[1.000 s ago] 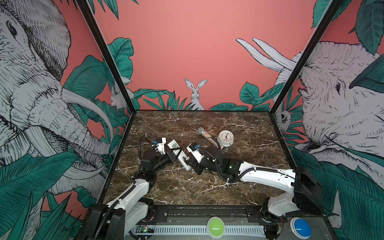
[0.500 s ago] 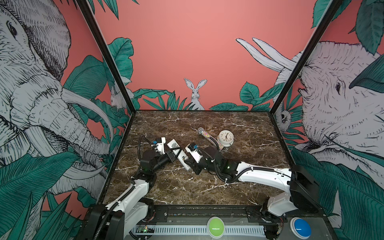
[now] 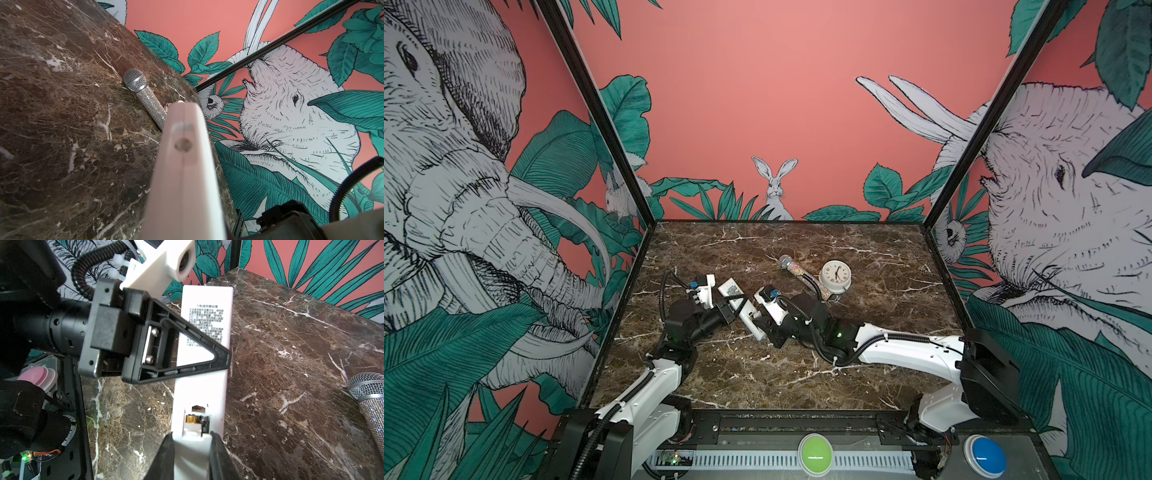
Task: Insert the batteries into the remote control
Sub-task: 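Lower the cover onto the battery compartment and slide it closed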
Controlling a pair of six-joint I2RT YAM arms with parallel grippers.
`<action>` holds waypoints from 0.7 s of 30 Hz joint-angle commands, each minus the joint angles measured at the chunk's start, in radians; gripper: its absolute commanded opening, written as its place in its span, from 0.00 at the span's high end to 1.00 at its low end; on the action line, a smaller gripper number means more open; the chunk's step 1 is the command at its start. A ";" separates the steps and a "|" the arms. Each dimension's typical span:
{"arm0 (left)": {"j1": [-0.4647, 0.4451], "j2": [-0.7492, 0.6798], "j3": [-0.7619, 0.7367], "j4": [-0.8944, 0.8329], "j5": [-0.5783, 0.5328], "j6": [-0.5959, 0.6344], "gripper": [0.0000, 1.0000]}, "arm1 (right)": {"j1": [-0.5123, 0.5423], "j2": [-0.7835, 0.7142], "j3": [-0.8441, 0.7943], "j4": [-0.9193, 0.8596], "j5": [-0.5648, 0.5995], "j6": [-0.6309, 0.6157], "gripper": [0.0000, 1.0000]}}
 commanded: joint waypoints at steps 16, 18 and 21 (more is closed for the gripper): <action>0.003 -0.011 -0.014 0.064 0.013 -0.009 1.00 | 0.008 0.033 0.000 0.038 0.011 -0.010 0.99; 0.003 -0.009 -0.014 0.064 0.012 -0.008 1.00 | 0.007 0.037 -0.001 0.038 0.011 -0.008 0.97; 0.002 -0.007 -0.014 0.067 0.012 -0.008 1.00 | 0.008 0.043 -0.003 0.037 0.009 -0.006 0.90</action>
